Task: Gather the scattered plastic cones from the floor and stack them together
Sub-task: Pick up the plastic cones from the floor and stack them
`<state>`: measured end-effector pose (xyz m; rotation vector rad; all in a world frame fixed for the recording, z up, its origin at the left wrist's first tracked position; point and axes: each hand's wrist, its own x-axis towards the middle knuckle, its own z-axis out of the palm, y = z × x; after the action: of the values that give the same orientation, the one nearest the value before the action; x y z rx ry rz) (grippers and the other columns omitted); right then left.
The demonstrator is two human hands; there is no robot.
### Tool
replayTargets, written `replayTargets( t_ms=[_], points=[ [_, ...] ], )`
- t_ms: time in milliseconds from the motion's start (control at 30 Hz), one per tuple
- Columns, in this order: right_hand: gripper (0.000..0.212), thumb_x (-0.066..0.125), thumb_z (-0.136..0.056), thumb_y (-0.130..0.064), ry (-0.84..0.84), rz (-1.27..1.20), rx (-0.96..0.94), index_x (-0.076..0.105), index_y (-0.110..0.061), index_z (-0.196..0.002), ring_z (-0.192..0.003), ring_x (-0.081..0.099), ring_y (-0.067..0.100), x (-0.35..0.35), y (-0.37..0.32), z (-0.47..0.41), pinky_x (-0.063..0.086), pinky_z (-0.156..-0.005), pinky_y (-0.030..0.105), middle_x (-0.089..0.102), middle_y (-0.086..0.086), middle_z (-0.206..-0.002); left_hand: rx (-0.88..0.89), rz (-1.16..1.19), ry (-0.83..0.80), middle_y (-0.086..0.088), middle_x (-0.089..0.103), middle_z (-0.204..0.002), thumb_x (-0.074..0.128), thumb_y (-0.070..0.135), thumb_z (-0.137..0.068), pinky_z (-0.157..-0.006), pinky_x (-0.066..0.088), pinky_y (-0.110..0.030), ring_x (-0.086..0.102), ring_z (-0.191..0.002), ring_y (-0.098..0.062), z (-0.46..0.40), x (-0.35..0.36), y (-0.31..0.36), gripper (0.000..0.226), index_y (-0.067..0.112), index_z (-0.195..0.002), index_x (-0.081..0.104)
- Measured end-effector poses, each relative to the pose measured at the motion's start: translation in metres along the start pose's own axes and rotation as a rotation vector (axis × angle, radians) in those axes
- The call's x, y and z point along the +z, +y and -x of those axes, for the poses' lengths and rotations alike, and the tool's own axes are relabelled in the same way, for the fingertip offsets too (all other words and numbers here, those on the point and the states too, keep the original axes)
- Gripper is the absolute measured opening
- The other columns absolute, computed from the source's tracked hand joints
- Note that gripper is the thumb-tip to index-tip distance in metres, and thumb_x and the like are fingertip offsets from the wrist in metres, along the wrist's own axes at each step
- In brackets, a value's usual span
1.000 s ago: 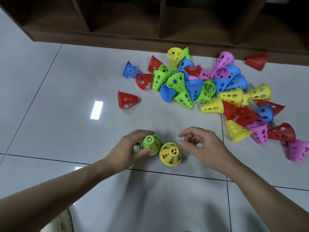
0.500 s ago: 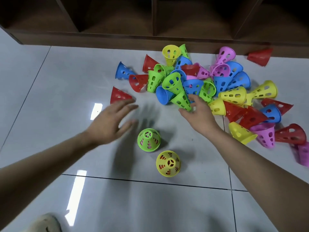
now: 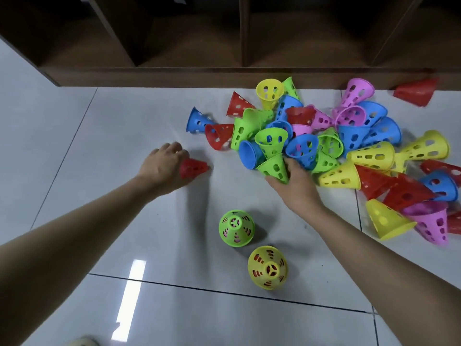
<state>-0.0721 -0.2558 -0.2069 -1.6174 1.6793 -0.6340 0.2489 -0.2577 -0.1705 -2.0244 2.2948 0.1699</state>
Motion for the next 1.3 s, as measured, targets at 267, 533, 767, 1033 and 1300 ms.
replayTargets(
  t_ms=[267,533,767,1033,1300],
  points=[
    [0.013,0.068,-0.093,-0.024,-0.149,-0.498,0.121,0.070,-0.020,-0.105,-0.085,0.070,0.017,-0.056,-0.010,0.068,0.054,-0.080,0.040,0.074,-0.009,-0.090,-0.128,0.875,-0.021,0.010,0.066,-0.094,0.081,0.053,-0.075,-0.076,0.045,-0.015,0.058,-0.086,-0.007,0.077,-0.030,0.059,0.040,0.030,-0.105,0.068],
    [0.052,0.078,-0.072,-0.056,-0.290,-0.660,0.098,0.072,-0.014,-0.103,-0.070,0.058,0.013,-0.098,-0.032,0.129,0.050,-0.072,0.023,0.063,0.003,-0.071,-0.073,1.307,-0.003,0.002,0.068,-0.118,0.081,0.035,-0.081,-0.094,0.053,-0.031,0.063,-0.113,-0.023,0.131,-0.042,0.123,0.050,0.026,-0.126,0.062],
    [0.039,0.078,-0.072,-0.019,-0.419,-0.594,0.047,0.070,-0.015,-0.110,-0.086,0.069,0.015,-0.108,-0.041,0.161,0.056,-0.075,0.024,0.074,0.004,-0.095,-0.055,1.208,-0.015,0.009,0.065,-0.125,0.083,0.023,-0.082,-0.099,0.049,-0.027,0.059,-0.120,-0.018,0.140,-0.019,0.140,0.048,0.024,-0.123,0.059],
    [0.038,0.082,-0.072,-0.041,-0.396,-0.332,-0.082,0.067,-0.038,-0.107,-0.082,0.062,0.017,-0.099,-0.038,0.165,0.054,-0.075,0.029,0.068,-0.002,-0.091,-0.079,1.143,-0.077,0.018,0.059,-0.135,0.070,0.031,-0.080,-0.104,0.045,-0.024,0.055,-0.126,-0.005,0.139,0.005,0.130,0.049,0.029,-0.127,0.055],
    [0.023,0.073,-0.076,-0.044,-0.359,-0.314,-0.146,0.070,-0.033,-0.095,-0.070,0.056,0.011,-0.090,-0.029,0.157,0.049,-0.072,0.026,0.058,0.000,-0.075,-0.143,1.323,-0.139,0.007,0.068,-0.123,0.043,0.045,-0.097,-0.104,0.045,-0.031,0.059,-0.120,-0.011,0.104,-0.003,0.116,0.041,0.028,-0.128,0.064]
  ],
)
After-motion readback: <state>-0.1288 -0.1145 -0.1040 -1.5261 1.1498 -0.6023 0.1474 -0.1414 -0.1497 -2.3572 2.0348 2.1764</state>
